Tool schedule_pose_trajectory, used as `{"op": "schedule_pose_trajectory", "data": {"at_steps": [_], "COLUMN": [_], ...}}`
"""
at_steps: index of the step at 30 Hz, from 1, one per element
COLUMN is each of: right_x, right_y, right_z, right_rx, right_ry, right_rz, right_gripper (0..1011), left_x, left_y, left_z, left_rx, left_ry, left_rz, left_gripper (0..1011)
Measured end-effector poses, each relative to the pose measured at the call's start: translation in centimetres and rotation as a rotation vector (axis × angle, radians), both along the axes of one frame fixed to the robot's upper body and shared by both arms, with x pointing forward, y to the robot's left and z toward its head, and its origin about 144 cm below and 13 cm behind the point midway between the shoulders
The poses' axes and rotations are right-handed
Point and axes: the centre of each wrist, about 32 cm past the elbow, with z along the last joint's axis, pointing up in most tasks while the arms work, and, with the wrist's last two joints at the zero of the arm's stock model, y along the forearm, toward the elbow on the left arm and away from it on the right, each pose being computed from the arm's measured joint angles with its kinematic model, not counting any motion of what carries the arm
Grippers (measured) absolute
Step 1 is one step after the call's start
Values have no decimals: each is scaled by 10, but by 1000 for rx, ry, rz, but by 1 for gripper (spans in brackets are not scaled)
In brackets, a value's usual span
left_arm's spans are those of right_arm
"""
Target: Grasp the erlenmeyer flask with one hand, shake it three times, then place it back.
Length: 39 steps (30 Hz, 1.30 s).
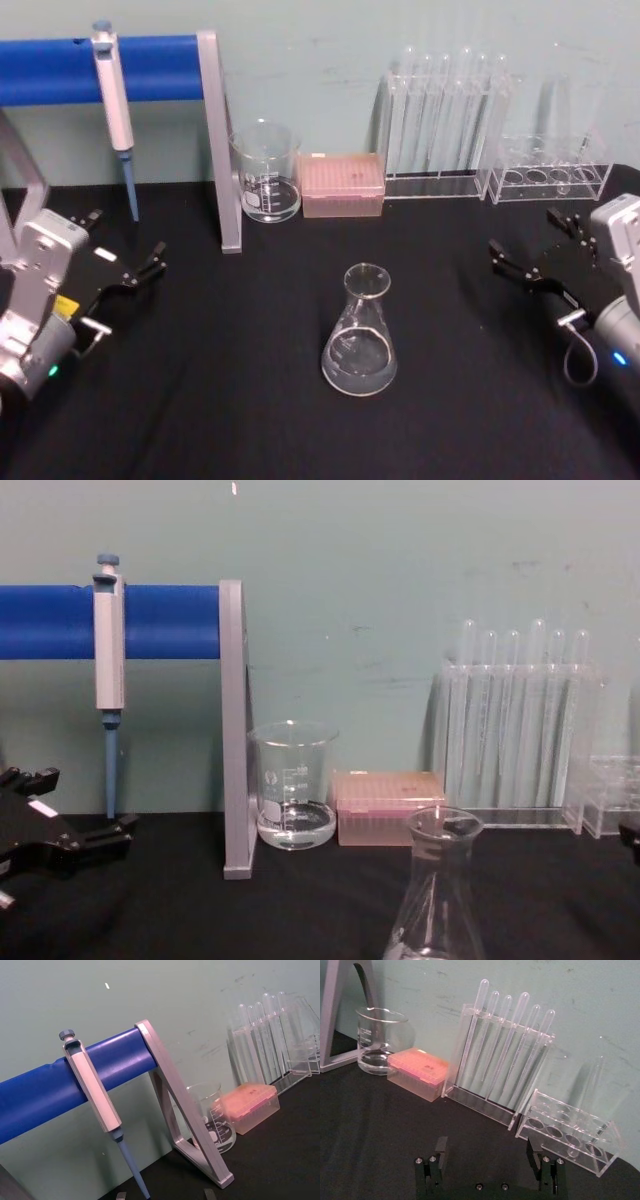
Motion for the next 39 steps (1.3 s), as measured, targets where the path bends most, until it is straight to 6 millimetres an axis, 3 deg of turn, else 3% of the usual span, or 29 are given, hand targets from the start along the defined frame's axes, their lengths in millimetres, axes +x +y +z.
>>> {"op": "schedule_pose_trajectory", "data": {"at_steps": [21, 39], "right_x": [-22, -17], "right_y": [-25, -26], "right_z": [12, 23], "right_rx": [64, 84], "right_ry": [101, 136], "right_rz": [184, 445], "right_gripper": [1000, 1000], "left_x": [0, 0], "left_y": [0, 0], "left_z": [0, 0], "left_rx": [0, 0], "left_ry": [0, 0], "left_rz": [0, 0], "left_gripper": [1001, 1001]}}
